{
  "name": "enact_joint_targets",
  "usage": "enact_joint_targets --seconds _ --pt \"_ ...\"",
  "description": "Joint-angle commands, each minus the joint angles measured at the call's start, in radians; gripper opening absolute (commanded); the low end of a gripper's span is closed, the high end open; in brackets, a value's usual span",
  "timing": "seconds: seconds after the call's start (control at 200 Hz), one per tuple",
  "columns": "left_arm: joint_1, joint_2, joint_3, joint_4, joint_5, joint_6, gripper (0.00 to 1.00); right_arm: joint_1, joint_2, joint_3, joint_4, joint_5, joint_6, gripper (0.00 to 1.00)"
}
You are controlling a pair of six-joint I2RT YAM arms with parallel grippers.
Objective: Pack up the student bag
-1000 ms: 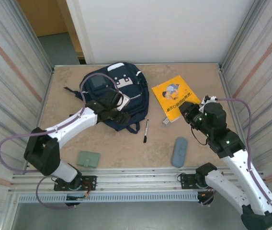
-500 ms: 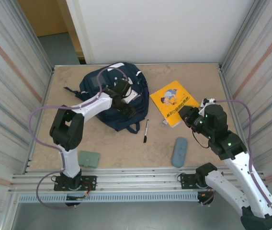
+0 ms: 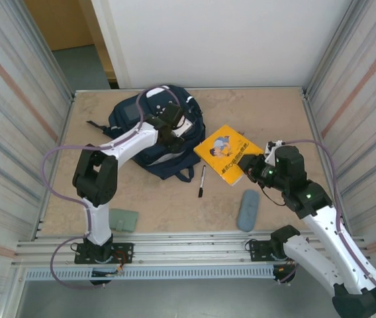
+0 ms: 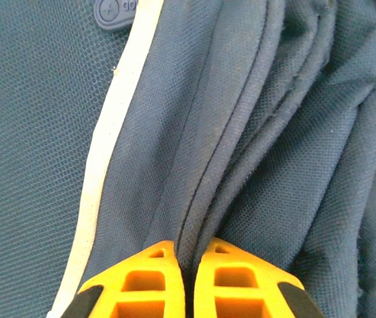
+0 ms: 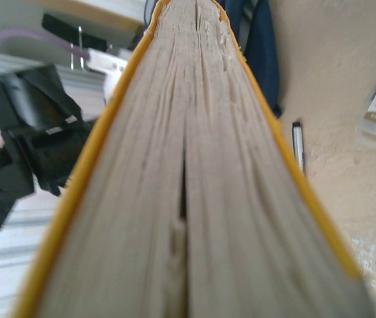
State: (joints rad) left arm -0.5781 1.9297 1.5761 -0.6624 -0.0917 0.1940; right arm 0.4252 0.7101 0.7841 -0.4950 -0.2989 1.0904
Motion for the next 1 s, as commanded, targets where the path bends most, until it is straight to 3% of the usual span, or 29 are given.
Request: enact_joint_targets --seconds 0.0,0.135,0.261,0.376,0.501,0.641,0.877,0.997 --pt "-0.007 -0.096 0.092 -0.043 0.0 -0.008 0.0 -0.003 0.034 0.001 0.018 -0.143 -0.068 0.0" --pt "-0.008 -0.15 0.139 -0.049 -0.048 -0.017 0.0 0.002 0.122 -0.007 0.026 -0.314 -0.083 0.0" --pt "-0.013 -0.192 0.189 -0.061 -0.102 -0.046 0.0 0.046 0.154 -0.025 0.079 -0.311 -0.079 0.0" --pt "-0.026 -0.241 0.168 -0.005 -0.077 -0.043 0.0 0.085 0.187 -0.033 0.18 -0.22 -0.112 0.01" --pt "-0.05 -0.262 0.18 0.0 -0.092 -0.061 0.0 0.096 0.325 -0.048 0.385 -0.206 -0.063 0.0" --pt "-0.051 -0.286 0.176 0.015 -0.044 -0.089 0.0 0.185 0.458 -0.005 0.548 -0.015 -0.117 0.0" --pt "-0.051 -0.298 0.169 0.026 -0.029 -0.121 0.0 0.208 0.715 0.074 0.806 0.223 -0.088 0.0" --pt "-0.051 -0.306 0.166 0.02 -0.032 -0.13 0.0 0.195 0.881 0.178 0.907 0.2 -0.049 0.0"
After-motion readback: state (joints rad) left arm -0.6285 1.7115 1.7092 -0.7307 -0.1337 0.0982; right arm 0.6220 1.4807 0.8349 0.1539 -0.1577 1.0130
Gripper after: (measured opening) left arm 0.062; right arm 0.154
